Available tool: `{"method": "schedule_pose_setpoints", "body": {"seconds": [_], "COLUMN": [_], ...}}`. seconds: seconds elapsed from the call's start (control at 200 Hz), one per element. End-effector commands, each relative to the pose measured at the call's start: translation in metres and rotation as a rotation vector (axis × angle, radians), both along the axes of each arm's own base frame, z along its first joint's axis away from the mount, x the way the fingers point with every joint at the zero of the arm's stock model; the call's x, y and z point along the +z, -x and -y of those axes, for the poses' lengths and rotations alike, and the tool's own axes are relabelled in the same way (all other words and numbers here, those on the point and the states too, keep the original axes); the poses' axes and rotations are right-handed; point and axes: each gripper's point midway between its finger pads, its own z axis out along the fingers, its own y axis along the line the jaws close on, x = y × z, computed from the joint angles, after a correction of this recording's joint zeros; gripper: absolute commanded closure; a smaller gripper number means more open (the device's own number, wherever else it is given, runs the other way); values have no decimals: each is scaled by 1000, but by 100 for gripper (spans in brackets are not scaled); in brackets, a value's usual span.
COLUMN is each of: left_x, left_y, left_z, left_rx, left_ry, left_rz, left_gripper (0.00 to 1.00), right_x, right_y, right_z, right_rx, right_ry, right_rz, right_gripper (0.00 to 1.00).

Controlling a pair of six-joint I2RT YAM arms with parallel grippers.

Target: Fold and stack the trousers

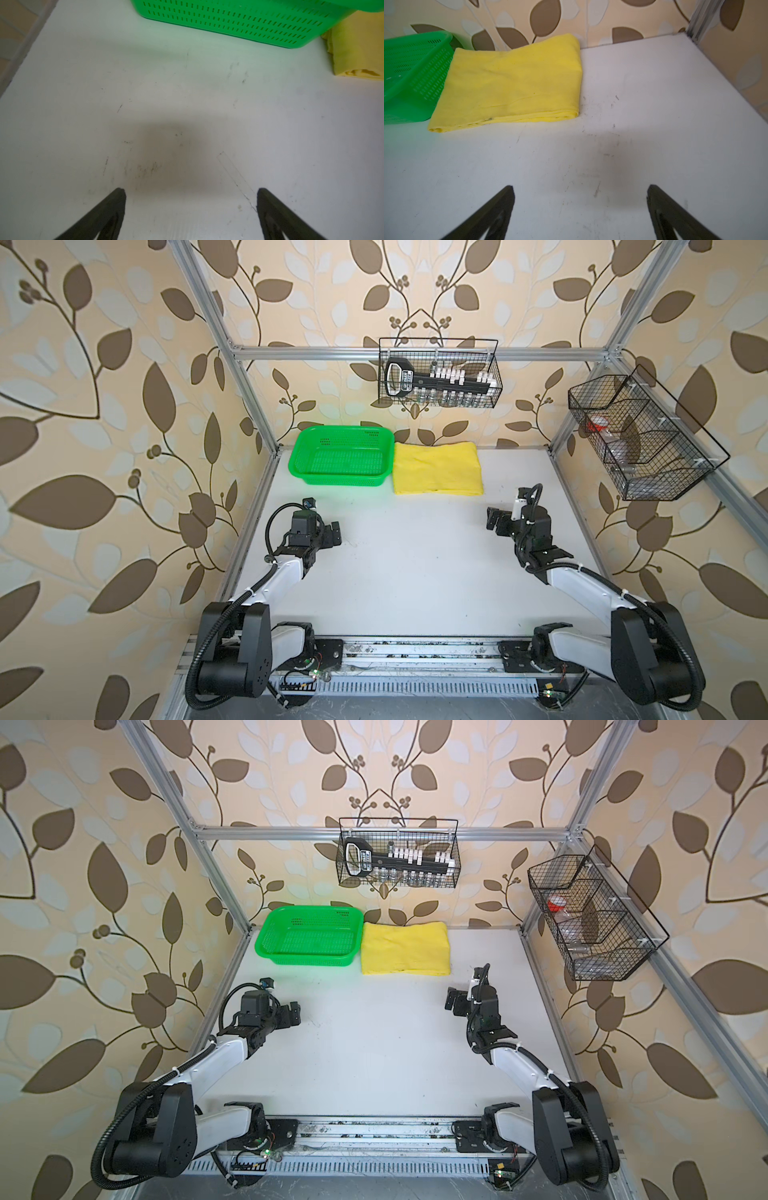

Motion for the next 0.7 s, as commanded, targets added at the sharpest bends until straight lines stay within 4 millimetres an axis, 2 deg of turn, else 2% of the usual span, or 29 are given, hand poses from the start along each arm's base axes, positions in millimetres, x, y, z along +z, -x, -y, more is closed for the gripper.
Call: {"method": "schedule_pose_setpoints", "body": {"seconds": [0.0, 0.145, 0.23, 0.31, 0.36, 0.375, 0.455, 0.51, 0.56, 0.695], "left_x": [30, 29, 27, 16, 14, 5, -1, -3, -4, -4], "left_y": [-25, -37, -46, -52, -53, -53, -54, -54, -55, -54], "left_z": [-18, -20, -17, -19, -19, -19, -18, -19, -21, -21], "left_rx": [42, 54, 40, 48, 50, 49, 44, 45, 45, 42], "left_ry": [-107, -108, -98, -103, -105, -106, -97, -90, -76, -72], "left_rz": [184, 247, 279, 268, 271, 247, 239, 241, 234, 237], "left_gripper": [1, 1, 1, 1, 1, 1, 1, 1, 1, 1], "right_x": [8, -7, 0, -17, -15, -13, -24, -16, -24, -22], "right_y": [13, 25, 20, 24, 26, 25, 21, 17, 17, 17], "right_z": [19, 24, 27, 23, 21, 19, 16, 21, 24, 26], "right_rx": [-61, -48, -42, -1, 10, 20, 60, 20, 7, -1], "right_ry": [114, 179, 211, 208, 200, 200, 198, 189, 187, 183], "right_rz": [118, 184, 241, 248, 303, 313, 240, 268, 221, 231], "right_gripper": [0, 0, 0, 0, 0, 0, 0, 0, 0, 0]}}
